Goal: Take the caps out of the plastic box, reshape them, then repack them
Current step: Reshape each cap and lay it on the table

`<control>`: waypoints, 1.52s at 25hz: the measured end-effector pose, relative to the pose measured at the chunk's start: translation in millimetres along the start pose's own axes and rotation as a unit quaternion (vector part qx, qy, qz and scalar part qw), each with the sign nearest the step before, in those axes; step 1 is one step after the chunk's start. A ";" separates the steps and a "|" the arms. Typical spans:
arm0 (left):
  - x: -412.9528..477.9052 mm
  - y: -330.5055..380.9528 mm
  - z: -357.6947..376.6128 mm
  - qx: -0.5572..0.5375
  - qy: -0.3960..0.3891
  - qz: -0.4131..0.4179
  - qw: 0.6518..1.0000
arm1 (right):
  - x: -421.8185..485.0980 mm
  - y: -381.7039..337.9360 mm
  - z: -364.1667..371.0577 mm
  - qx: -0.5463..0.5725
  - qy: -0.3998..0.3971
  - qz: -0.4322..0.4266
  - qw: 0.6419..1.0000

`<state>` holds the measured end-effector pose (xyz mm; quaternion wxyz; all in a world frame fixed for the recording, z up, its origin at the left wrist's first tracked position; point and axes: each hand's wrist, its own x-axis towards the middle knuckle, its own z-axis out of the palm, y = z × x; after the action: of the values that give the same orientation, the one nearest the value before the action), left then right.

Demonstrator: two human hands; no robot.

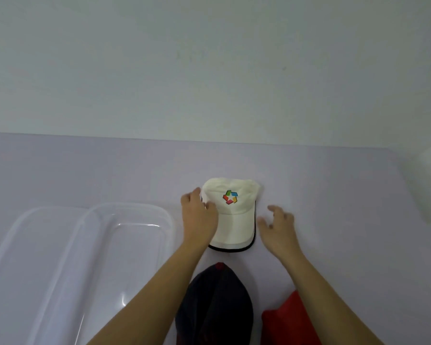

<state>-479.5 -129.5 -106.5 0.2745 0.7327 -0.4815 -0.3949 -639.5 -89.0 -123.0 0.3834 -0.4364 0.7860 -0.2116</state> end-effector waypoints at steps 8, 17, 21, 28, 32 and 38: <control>61.5 33.7 -48.3 0.199 -0.218 0.157 0.942 | 51.6 -51.5 -42.4 -0.183 -0.109 -0.200 0.956; 74.2 25.7 -34.9 0.224 -0.305 0.145 0.914 | 67.1 -41.6 -30.4 -0.117 -0.171 -0.189 0.960; 72.3 29.6 -29.7 0.189 -0.299 0.127 0.927 | 71.4 -42.9 -27.8 -0.131 -0.144 -0.204 0.959; 63.6 30.8 -19.5 0.130 -0.298 0.116 0.939 | 63.4 -49.2 -22.9 -0.068 -0.128 -0.164 0.976; 66.2 31.7 -14.3 0.218 -0.261 0.175 0.924 | 66.8 -52.6 -15.2 -0.152 -0.102 -0.188 0.965; 65.0 23.8 -14.2 0.235 -0.232 0.223 0.917 | 65.6 -48.0 -10.3 -0.130 -0.101 -0.196 0.967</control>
<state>-464.5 -198.3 -100.7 0.0563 0.5377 -0.7615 -0.3576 -643.7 -170.1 -112.1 0.3516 -0.6472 0.6630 -0.1337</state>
